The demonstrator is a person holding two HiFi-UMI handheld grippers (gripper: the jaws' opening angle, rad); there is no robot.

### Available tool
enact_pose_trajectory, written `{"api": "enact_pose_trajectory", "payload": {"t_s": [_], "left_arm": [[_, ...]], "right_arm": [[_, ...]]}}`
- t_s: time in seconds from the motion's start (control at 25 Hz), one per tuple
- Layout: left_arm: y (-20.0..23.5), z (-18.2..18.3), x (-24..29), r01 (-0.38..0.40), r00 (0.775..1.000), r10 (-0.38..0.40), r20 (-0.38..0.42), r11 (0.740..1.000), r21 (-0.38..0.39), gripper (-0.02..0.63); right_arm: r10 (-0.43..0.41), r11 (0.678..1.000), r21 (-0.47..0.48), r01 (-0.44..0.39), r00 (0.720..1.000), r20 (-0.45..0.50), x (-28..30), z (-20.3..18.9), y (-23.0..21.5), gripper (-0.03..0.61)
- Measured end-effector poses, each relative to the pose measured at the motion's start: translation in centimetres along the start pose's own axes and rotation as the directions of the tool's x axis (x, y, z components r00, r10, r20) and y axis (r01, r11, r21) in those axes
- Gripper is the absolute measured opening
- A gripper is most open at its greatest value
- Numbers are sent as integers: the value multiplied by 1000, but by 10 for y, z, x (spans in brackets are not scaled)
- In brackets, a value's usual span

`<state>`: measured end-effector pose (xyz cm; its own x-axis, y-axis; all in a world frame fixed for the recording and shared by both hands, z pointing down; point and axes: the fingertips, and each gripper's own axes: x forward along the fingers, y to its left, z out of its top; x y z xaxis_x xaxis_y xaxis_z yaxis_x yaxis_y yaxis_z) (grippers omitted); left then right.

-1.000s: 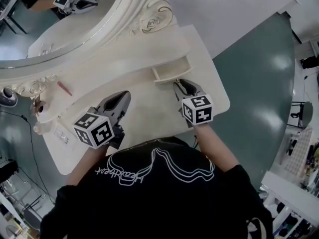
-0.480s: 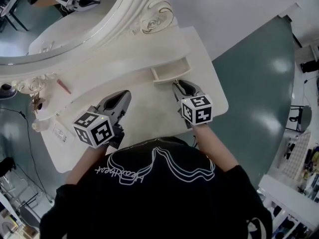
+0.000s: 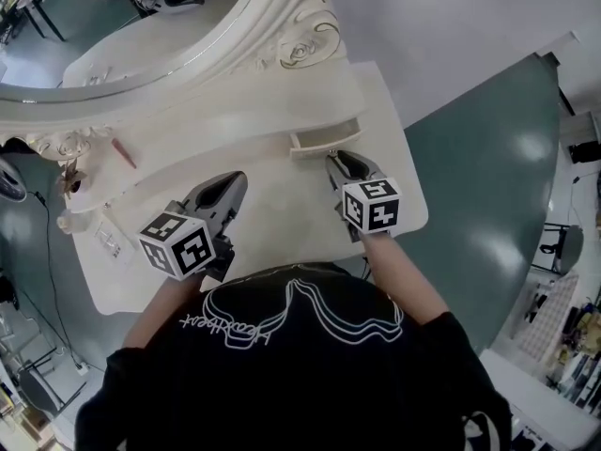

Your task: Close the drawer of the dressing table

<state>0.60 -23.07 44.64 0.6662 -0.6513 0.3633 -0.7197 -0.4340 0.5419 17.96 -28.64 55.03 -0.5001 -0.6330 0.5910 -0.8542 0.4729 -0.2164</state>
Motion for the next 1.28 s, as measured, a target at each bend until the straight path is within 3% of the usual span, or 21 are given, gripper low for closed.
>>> {"api": "enact_pose_trajectory", "payload": {"t_s": [0.56, 1.28], "left_arm": [[12, -1, -13, -89, 993, 93, 79, 995, -53, 3], [21, -10, -20, -130, 983, 140, 121, 988, -82, 4]], "right_arm": [[59, 998, -10, -60, 998, -24, 26, 17, -3, 106], [91, 995, -28, -91, 996, -4, 48, 34, -6, 104]]}}
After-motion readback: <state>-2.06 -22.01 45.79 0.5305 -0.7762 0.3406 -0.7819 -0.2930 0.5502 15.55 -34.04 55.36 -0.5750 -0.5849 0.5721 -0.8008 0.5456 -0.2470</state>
